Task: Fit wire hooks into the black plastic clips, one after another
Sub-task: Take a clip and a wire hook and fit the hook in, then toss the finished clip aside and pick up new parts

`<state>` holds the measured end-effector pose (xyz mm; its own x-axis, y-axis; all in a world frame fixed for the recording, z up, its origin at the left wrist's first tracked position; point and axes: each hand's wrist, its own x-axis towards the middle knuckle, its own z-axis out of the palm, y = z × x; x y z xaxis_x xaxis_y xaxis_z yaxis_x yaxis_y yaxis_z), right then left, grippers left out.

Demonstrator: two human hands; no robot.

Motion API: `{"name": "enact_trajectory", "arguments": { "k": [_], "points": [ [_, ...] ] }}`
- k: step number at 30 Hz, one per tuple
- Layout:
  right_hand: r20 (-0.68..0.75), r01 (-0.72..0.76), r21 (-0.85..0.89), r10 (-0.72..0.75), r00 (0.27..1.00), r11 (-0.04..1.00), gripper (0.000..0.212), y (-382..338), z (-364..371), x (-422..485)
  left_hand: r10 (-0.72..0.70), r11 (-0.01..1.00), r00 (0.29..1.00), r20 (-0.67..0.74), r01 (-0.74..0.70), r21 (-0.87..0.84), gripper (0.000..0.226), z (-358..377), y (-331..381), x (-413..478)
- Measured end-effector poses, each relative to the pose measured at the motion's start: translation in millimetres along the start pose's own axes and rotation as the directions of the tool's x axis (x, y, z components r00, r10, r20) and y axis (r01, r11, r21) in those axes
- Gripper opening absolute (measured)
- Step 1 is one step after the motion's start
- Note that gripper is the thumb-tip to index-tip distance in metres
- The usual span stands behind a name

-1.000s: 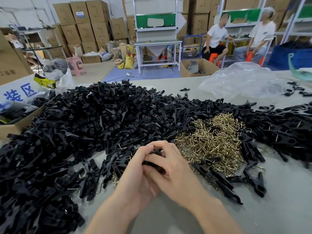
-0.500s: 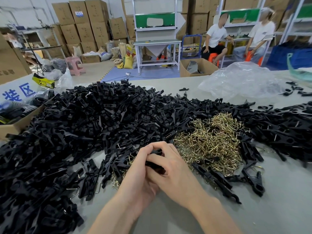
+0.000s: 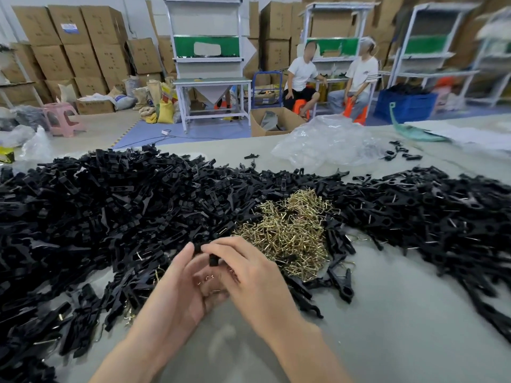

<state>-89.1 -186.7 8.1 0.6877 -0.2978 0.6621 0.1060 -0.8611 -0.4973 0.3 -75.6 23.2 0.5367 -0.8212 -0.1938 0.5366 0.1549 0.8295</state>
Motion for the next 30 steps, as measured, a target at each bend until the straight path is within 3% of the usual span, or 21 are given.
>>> {"name": "enact_trajectory", "arguments": {
  "k": [4,7,8,10,12,14,15,18,21,22,25,28,30],
  "points": [
    [-0.158,-0.137,0.043,0.142,0.977,0.99,0.027,8.0,-27.6,-4.8,0.029,0.997,0.999,-0.04,-0.026,0.078,0.059,1.6,-1.4,0.9],
    [-0.358,-0.258,0.169,0.303,0.883,0.951,0.029,29.7,-81.8,9.0,0.033,0.996,0.999,-0.038,-0.03,0.08,0.059,-3.5,-3.7,1.7],
    [-0.46,-0.278,0.247,0.365,0.809,0.928,0.032,41.8,-105.7,19.0,0.026,0.997,0.999,-0.036,-0.023,0.074,0.059,-4.5,-3.8,1.6],
    [-0.602,-0.316,0.465,0.557,0.572,0.827,0.061,69.4,-157.3,43.5,0.018,0.998,0.999,-0.045,-0.015,0.064,0.057,-4.0,-3.4,1.9],
    [-0.561,-0.379,0.638,0.741,0.369,0.671,0.103,91.0,-197.7,60.8,0.01,0.998,0.998,-0.065,-0.006,0.059,0.054,-1.8,-3.4,2.7],
    [-0.492,-0.494,0.642,0.809,0.321,0.586,0.113,99.7,-209.1,60.2,-0.003,0.998,0.996,-0.087,0.008,0.063,0.047,0.2,-3.3,3.8],
    [-0.471,-0.539,0.607,0.81,0.349,0.585,0.106,97.2,-203.8,55.1,-0.013,0.998,0.995,-0.102,0.02,0.067,0.043,1.1,-3.2,4.8],
    [-0.383,-0.589,0.444,0.737,0.556,0.675,0.077,71.6,-155.5,30.7,-0.009,0.995,0.99,-0.139,0.023,0.098,0.038,3.4,-3.3,6.0],
    [-0.229,-0.557,0.407,0.671,0.705,0.724,0.057,44.3,-87.6,14.9,0.249,0.922,0.946,-0.208,-0.166,0.349,0.028,-3.1,-9.1,1.4],
    [-0.176,-0.536,0.402,0.637,0.75,0.742,0.053,34.8,-65.1,12.4,0.386,0.823,0.9,-0.204,-0.236,0.516,0.024,-6.9,-11.4,-0.9],
    [-0.063,-0.43,0.259,0.46,0.886,0.865,0.045,7.6,-13.1,9.2,0.683,0.316,0.729,-0.049,-0.235,0.919,0.023,-17.7,-10.8,-2.4],
    [0.057,-0.29,-0.012,0.29,0.955,0.957,0.045,-0.9,15.7,6.7,0.749,-0.026,0.662,0.023,-0.006,1.0,0.022,-34.0,-11.5,5.4],
    [0.189,-0.234,-0.176,0.266,0.945,0.956,0.047,2.9,27.5,6.3,0.757,-0.106,0.649,-0.08,0.242,0.964,0.036,-48.1,-9.6,8.8]
  ]
}}
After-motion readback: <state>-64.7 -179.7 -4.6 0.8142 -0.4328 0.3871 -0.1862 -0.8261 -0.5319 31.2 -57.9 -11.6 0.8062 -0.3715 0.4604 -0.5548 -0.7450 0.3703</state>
